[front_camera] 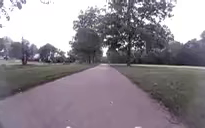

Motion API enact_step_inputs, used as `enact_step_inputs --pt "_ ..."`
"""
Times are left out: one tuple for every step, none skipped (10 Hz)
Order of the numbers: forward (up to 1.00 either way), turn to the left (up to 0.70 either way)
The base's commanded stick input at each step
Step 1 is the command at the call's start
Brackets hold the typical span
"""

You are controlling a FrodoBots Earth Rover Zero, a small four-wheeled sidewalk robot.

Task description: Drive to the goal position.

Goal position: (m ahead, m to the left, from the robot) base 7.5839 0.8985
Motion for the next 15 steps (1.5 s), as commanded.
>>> enact_step_inputs --pt "0.70 0.00" --pt "0.70 0.00" --pt "0.70 0.00" --pt "0.70 0.00" --pt "0.70 0.00" --pt "0.70 0.00" --pt "0.70 0.00" --pt "0.70 0.00" --pt "0.70 0.00" --pt "0.70 0.00" --pt "0.70 0.00" --pt "0.70 0.00" --pt "0.70 0.00" --pt "0.70 0.00" --pt "0.70 -0.01"
